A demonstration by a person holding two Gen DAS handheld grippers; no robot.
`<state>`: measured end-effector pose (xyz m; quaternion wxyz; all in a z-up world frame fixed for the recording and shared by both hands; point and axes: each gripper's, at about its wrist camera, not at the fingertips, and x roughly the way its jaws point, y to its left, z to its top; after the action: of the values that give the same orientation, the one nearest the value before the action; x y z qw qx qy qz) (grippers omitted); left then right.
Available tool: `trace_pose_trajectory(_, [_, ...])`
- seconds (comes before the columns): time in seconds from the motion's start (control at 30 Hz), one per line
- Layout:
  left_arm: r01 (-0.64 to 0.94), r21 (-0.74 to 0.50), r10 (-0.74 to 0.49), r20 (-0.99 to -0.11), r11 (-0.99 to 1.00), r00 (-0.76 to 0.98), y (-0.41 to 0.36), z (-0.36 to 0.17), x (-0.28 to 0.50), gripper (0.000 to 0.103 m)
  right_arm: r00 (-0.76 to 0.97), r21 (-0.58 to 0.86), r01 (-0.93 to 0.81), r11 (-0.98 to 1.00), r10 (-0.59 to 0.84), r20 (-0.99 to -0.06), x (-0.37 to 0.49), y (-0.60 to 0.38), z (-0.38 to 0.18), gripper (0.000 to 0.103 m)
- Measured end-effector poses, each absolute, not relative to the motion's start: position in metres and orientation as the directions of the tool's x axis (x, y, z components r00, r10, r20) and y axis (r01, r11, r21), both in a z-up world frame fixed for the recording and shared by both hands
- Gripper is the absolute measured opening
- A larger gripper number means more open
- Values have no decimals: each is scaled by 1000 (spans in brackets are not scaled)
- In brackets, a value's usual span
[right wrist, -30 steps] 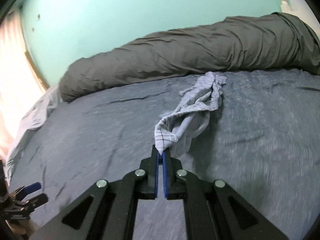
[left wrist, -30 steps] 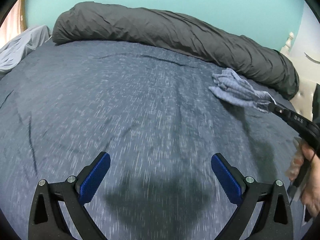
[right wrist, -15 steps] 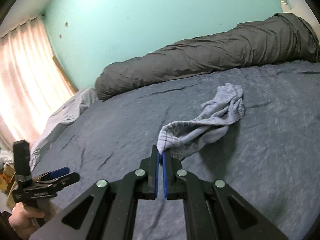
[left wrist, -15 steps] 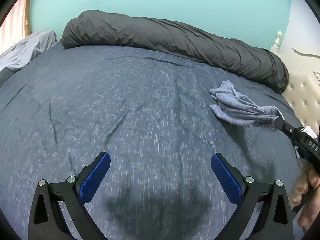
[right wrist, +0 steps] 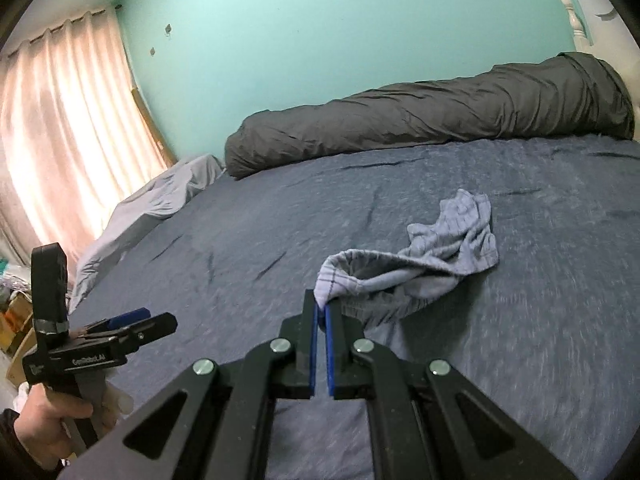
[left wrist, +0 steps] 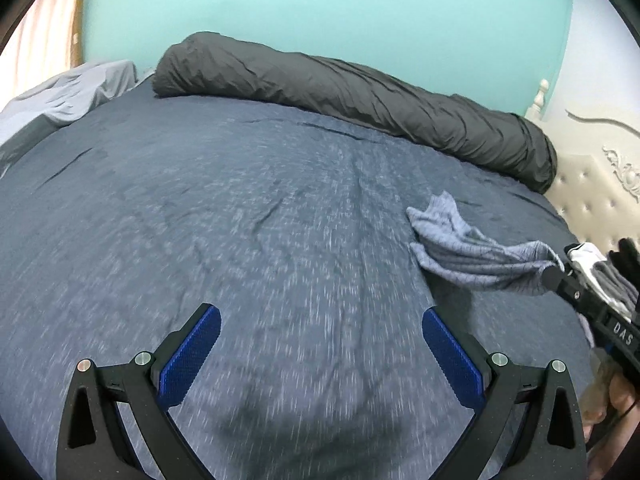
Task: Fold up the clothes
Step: 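Drag the checked shirt toward the body with the right tool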
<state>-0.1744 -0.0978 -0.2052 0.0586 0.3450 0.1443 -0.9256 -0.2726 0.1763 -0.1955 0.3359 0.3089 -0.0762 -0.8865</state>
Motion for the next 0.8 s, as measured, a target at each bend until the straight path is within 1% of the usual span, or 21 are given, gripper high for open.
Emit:
trace_pose_trajectory(0.2, [221,-238,-15,-648,-946,-762,-104,-193,-118,103,-559,346,577,-740,-666,-494,-206,163,-182,3])
trace_pose_trajectory(0.47, [236,-255,-20,-640,-938,-768,-112,-191,-66,103,-541,363,577,-732,-675,-501,-150,152,-174,3])
trace_pose_trajectory(0.63, [252,-285,-8,-647,-925,-762,-113,-204,-57,103,-533,354,583,-731,-673,-513,-131,143,-175,3])
trace_pose_trajectory(0.73, [257,-293,0,-660,-921,-751,-111,-218,-60,103,-532,332,585,-740,-659,-531,-129,135,-185,3])
trace_pose_trajectory(0.8, [256,-299,7,-664,-919,-748,-110,-228,-66,103,-522,344,583,-736,-664,-535,-130,134,-194,3])
